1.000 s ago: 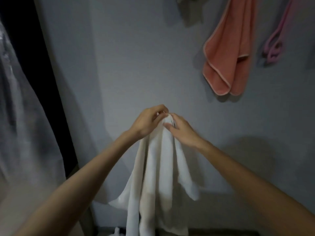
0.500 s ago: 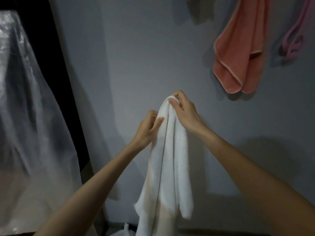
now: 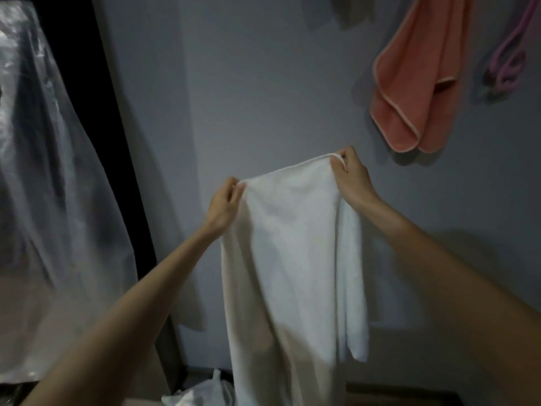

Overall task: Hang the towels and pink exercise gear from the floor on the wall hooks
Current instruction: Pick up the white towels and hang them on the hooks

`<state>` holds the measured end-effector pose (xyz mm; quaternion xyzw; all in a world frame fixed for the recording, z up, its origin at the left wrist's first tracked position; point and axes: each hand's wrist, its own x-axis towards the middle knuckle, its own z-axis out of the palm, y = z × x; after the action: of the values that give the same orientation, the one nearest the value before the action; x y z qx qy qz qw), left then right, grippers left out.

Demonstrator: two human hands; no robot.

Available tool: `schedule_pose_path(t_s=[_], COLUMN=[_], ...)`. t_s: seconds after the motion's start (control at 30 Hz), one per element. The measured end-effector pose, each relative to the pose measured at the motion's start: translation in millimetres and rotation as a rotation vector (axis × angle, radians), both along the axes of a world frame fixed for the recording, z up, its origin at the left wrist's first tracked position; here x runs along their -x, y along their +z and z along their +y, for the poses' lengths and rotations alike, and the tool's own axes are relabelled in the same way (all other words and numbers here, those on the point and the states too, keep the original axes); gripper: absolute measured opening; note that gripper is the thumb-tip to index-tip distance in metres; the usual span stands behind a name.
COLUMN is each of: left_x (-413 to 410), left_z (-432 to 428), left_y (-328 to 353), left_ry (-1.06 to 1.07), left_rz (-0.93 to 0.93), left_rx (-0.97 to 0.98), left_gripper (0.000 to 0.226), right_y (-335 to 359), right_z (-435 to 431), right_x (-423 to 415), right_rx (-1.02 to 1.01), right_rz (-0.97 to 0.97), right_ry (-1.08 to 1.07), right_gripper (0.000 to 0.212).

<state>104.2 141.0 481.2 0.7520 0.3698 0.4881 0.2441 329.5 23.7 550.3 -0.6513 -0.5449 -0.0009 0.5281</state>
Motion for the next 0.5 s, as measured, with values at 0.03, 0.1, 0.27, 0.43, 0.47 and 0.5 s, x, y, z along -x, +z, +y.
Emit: schedule_pose_path(t_s=[0.03,0.1,0.27,0.43,0.47,0.5], left_x=[-2,-8,-29,-42,-40,-36], left_z=[-3,-12,-36,-46,-46,-45], left_y=[17,53,118,142,145,148], left_ry=[-0.016,-0.056,-0.117,-0.101,-0.084,-0.062], left_rz=[-0.018,0.013,0.082,0.135,0.125,0.120], left_rx=[-0.040,-0.153,-0.414,-0.490,-0.492,-0.491], left_gripper=[0.021,0.019,0.023,0.024,0.024,0.024], right_y=[-2,-6,-2,23,27,33], right_z=[-2,-6,-2,3,4,7], right_x=[-6,-13,-1,29,32,34], right_rx=[0.033,0.068,0.099,0.067,0.045,0.016], right_rz=[-0.016,-0.042,-0.105,-0.069,-0.058,-0.052], right_ry=[0.009,0.072,0.210,0.318,0.293,0.246], right_gripper=[0.016,0.021,0.011,0.034,0.031,0.033])
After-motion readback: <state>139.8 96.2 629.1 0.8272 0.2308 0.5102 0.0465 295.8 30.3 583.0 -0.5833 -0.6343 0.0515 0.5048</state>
